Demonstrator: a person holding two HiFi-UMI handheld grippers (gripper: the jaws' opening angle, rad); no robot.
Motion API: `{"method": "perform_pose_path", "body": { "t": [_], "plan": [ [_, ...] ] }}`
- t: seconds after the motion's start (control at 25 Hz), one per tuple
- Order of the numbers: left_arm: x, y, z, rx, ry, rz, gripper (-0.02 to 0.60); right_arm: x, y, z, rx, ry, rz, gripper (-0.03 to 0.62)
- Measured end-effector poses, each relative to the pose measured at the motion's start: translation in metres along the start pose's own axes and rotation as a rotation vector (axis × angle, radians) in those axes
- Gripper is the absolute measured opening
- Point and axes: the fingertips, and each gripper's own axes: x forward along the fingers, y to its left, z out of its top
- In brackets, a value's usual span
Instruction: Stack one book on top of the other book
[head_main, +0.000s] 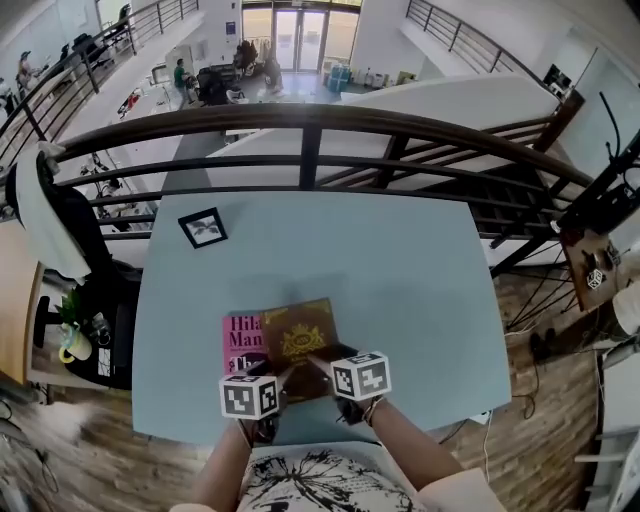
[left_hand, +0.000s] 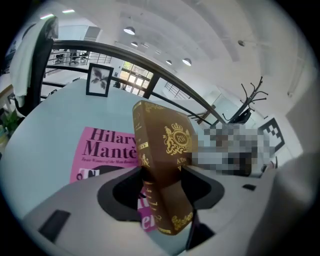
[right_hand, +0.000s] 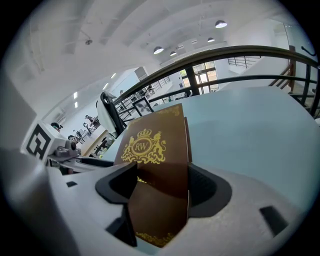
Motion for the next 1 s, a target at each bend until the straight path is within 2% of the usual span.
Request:
{"method": "perform_pose_path", "body": {
  "t": [0.2,0.44,0.76,1.0],
  "plan": [
    [-0.023,0.047,-0.010,0.005,0.030,-0.007,0.235,0.031,0.045,-0.008,0.027,0.007,-0.003,0.298],
    [-0.039,0.086,-0.019,0.021,0.077,-0.024,0.235,0.057,0.077,-0.021,0.084,0.019,-0.013,0.298],
    [-0.037,0.115,-0.033,-0.037,0.111,-0.069,0.235,0.081,0.087,-0.037,0.132,0.043,-0.050,0.293],
    [-0.033,0.121,-0.033,-0.049,0.130,-0.095,0.235,0.087,0.086,-0.040,0.162,0.037,-0.065,0.296]
  ]
}}
